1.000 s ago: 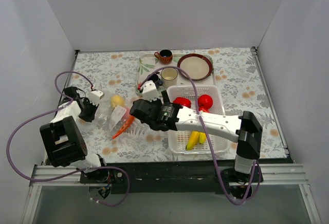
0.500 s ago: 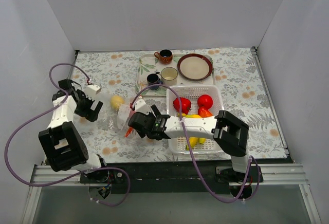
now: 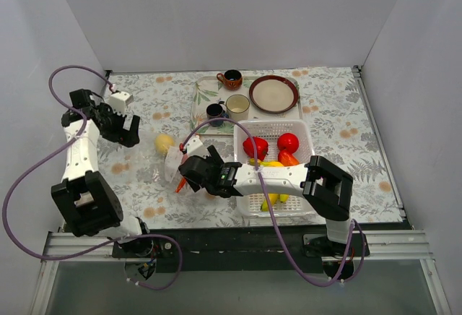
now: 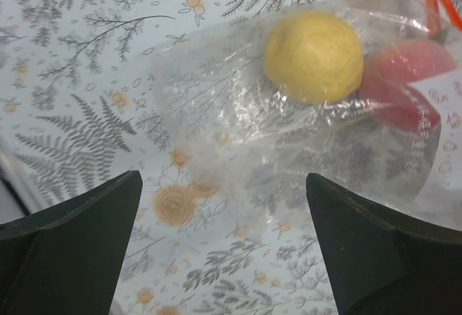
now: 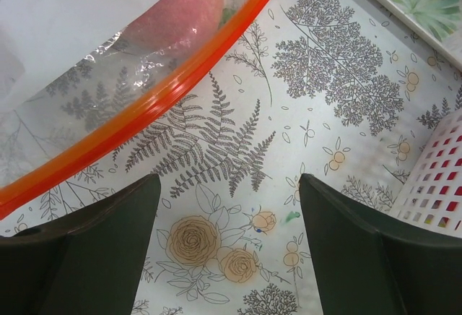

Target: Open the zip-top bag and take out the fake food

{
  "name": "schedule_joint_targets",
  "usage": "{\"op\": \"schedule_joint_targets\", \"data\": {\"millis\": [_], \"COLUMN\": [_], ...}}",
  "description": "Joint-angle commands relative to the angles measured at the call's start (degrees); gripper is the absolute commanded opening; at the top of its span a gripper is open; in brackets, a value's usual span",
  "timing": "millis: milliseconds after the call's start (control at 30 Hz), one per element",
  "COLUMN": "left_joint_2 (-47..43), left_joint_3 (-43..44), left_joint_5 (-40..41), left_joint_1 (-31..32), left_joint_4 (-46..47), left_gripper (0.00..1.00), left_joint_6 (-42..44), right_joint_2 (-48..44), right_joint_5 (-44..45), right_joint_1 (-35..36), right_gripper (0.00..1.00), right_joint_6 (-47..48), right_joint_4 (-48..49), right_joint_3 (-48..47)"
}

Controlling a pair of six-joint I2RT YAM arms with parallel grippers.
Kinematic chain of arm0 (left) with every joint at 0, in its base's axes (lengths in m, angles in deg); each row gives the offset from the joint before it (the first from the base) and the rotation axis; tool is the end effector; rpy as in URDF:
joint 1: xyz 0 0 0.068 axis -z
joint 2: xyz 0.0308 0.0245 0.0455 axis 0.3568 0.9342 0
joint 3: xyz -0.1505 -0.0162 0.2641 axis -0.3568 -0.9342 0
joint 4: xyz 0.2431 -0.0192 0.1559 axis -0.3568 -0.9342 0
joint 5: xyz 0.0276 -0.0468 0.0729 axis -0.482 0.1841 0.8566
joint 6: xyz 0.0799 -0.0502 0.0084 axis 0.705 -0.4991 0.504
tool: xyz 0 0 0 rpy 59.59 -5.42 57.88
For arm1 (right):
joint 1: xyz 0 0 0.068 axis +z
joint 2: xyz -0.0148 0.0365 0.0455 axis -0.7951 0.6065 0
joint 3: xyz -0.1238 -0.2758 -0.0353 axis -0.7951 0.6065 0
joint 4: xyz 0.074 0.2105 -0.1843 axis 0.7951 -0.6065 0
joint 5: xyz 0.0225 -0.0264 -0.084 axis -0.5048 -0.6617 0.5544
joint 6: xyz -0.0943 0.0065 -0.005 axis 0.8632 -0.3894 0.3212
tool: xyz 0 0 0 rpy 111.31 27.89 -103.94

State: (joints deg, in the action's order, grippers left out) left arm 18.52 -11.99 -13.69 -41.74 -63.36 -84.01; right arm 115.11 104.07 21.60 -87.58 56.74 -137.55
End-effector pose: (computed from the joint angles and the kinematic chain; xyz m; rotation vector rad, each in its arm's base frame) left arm 0.3178 0.0806 0.2881 -0.2119 2.5442 -0.4385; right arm 0.1798 0.4492 0.2058 -0.6760 2.0657 0.1963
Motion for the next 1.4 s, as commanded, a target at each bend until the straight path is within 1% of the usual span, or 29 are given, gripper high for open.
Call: {"op": "schedule_joint_targets", "data": {"millis": [0,133,200,233,367,400,433,500,600,733,867,1000,1167,1233,1267,1367], "left_joint_2": [5.4,9.8,10.5,10.5,11.0,11.3,11.5,12.7,13.4,14.0,15.5,16.3,16.2,15.7,15.2,15.0], "left_joint_3": [-2.3,-3.1,-4.2,-4.7,-7.5,-8.7,-9.2,-10.1,-11.6,-13.2,-13.9,-15.4,-17.7,-18.4,-18.8,-18.8], "left_joint_5": [-5.6,-7.2,-6.0,-5.4,0.0,4.4,7.2,11.6,15.3,18.2,19.4,20.5,21.7,21.5,21.2,20.2], "left_joint_1": [0.7,1.4,1.8,1.8,2.7,3.2,4.1,4.8,6.1,8.3,9.3,10.0,9.9,10.0,10.0,10.0], "left_joint_4": [7.1,9.2,10.9,13.4,19.7,21.2,24.0,25.4,28.9,31.3,31.8,32.7,33.2,33.3,33.3,32.5], "left_gripper": [0.98,0.98,0.98,0.98,0.98,0.98,0.98,0.98,0.98,0.98,0.98,0.98,0.98,0.98,0.98,0.98], "left_joint_6": [-12.7,-16.2,-18.1,-18.8,-21.1,-22.4,-22.7,-22.9,-22.8,-22.0,-21.5,-20.0,-16.2,-15.3,-14.9,-14.1], "right_joint_2": [-2.0,-2.7,-2.6,-2.4,-1.7,-1.6,-1.5,-1.1,-0.5,0.8,2.3,4.3,5.2,4.9,4.9,5.5], "right_joint_5": [0.0,-0.2,-0.6,-0.7,-1.4,-1.6,-2.1,-3.0,-3.8,-5.0,-6.9,-7.9,-9.0,-10.9,-11.7,-14.7], "right_joint_1": [-0.3,-0.7,-1.0,-1.1,-1.4,-1.5,-1.5,-1.6,-1.6,-1.8,-2.7,-3.9,-6.1,-7.0,-7.2,-7.2], "right_gripper": [0.84,0.82,0.82,0.82,0.81,0.81,0.81,0.81,0.80,0.80,0.80,0.85,0.86,0.86,0.86,0.87], "right_joint_6": [1.0,1.6,1.6,1.6,2.0,2.3,2.5,3.1,3.6,4.8,5.7,6.5,6.6,6.9,7.3,9.5], "right_joint_4": [2.2,3.1,3.4,3.5,3.9,4.3,4.7,5.5,7.0,8.6,9.8,11.3,12.0,13.1,15.2,17.1], "right_joint_3": [-1.0,-0.4,-0.6,-0.8,-1.9,-2.0,-2.1,-2.1,-2.3,-3.6,-5.0,-6.0,-5.0,-4.0,-3.9,-5.4]}}
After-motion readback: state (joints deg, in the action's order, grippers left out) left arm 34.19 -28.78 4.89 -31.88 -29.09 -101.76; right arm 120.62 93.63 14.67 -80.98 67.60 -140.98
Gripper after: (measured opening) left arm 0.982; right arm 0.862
